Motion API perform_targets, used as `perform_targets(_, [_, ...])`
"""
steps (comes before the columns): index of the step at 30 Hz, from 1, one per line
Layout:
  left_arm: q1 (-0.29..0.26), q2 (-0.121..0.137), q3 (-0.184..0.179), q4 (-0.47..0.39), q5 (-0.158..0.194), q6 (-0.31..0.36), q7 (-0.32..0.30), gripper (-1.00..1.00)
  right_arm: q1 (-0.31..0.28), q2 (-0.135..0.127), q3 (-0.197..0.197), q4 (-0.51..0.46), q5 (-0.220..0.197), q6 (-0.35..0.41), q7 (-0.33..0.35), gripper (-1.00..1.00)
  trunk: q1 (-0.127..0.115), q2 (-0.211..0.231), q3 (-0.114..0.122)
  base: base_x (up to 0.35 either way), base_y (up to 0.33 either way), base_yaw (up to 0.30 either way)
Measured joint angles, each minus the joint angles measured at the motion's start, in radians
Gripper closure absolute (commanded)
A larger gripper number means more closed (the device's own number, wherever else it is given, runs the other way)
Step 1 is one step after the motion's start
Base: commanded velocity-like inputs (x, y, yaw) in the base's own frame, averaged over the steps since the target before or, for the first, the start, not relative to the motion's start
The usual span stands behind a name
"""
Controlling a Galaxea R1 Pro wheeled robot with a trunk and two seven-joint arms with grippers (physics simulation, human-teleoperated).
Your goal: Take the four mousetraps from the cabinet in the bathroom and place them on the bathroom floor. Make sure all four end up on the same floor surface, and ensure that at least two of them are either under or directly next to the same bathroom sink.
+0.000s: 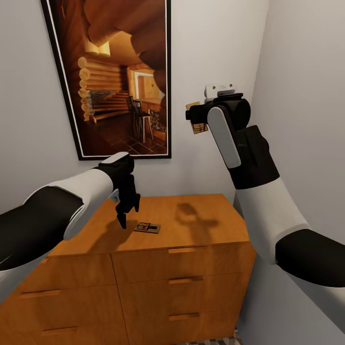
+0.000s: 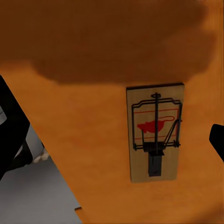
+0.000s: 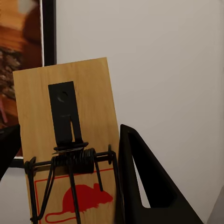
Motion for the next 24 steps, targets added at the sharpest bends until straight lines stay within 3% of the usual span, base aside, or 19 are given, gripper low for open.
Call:
perform_targets(14, [-0.001,-0.001,0.0,-0.008,-0.002,0.012,0.0,-1.0,0.0,0.0,0.0,0.0,0.0,0.0,0.0,1.0,0.0,0.0,0.0,0.0,0.0,0.0])
perform_targets(21, [-0.001,-0.001,0.0,-0.01,-0.003,0.019,0.0,-1.0,0.0,0.0,0.0,0.0,0.0,0.0,0.0,1.0,0.027,-0.049,-0.022,0.0,0.0,0.0])
perform_targets(24, [-0.001,-0.001,0.0,-0.01,-0.003,0.02,0.0,-1.0,0.0,0.0,0.0,0.0,0.0,0.0,0.0,1.0,0.027,-0.049,-0.022,0.0,0.0,0.0])
